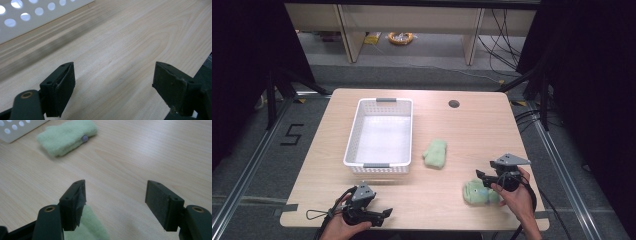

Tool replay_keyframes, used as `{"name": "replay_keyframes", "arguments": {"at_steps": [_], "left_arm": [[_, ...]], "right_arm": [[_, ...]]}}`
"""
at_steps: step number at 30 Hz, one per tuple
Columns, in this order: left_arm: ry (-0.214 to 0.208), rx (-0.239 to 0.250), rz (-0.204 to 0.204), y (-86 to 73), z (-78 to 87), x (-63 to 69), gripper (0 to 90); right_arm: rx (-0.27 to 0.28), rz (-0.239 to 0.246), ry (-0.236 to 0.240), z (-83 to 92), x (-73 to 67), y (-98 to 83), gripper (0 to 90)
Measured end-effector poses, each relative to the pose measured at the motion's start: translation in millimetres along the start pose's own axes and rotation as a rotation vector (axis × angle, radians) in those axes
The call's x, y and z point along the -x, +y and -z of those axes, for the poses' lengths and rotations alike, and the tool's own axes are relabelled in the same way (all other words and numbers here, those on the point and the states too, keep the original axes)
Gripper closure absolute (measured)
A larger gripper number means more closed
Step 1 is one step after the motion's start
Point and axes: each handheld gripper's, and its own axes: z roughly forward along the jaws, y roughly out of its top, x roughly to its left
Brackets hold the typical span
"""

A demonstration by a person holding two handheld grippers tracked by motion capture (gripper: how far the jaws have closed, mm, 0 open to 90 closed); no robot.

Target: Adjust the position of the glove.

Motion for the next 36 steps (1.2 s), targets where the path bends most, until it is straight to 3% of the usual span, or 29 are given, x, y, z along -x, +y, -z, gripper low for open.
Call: {"name": "replay_keyframes", "arguments": {"at_steps": [7, 9, 10, 11, 14, 15, 16, 21, 29, 36], "left_arm": [[0.004, 0.007, -0.007, 0.2, -0.5, -0.6, 17.7], [0.015, -0.006, -0.021, 0.4, 0.1, -2.1, 17.7], [0.013, -0.006, -0.020, 0.4, 0.1, -2.2, 17.7], [0.013, -0.006, -0.020, 0.4, 0.1, -2.2, 17.7], [0.006, 0.005, -0.005, 0.2, -0.6, -1.0, 17.7], [0.007, 0.006, -0.006, 0.1, -0.6, -1.0, 17.7], [0.014, -0.003, -0.019, 0.3, 0.1, -2.0, 17.7], [0.008, 0.009, -0.004, 0.4, 0.0, -1.5, 17.7], [0.025, -0.004, -0.019, 0.7, 0.6, -1.6, 17.7], [0.012, -0.010, -0.027, 0.8, 1.7, -2.3, 17.7]], "right_arm": [[-0.006, -0.004, 0.043, -3.1, -5.9, 3.0, 36.0], [-0.006, -0.002, 0.036, -2.9, -7.8, 4.3, 36.2], [-0.016, -0.026, 0.048, -2.6, -13.7, 7.2, 37.2], [-0.001, 0.010, 0.053, -4.0, -12.5, 8.4, 38.0], [-0.011, 0.029, 0.065, -4.6, -17.3, 13.3, 38.6], [-0.023, -0.001, 0.069, -4.0, -22.3, 15.5, 38.9], [-0.008, 0.044, 0.076, -7.7, -23.7, 21.2, 39.5], [-0.003, 0.080, 0.075, -13.8, -31.7, 32.7, 42.0], [-0.030, 0.093, 0.108, -25.3, -48.4, 56.2, 44.1], [-0.050, 0.109, 0.129, -42.0, -57.3, 74.6, 45.7]]}}
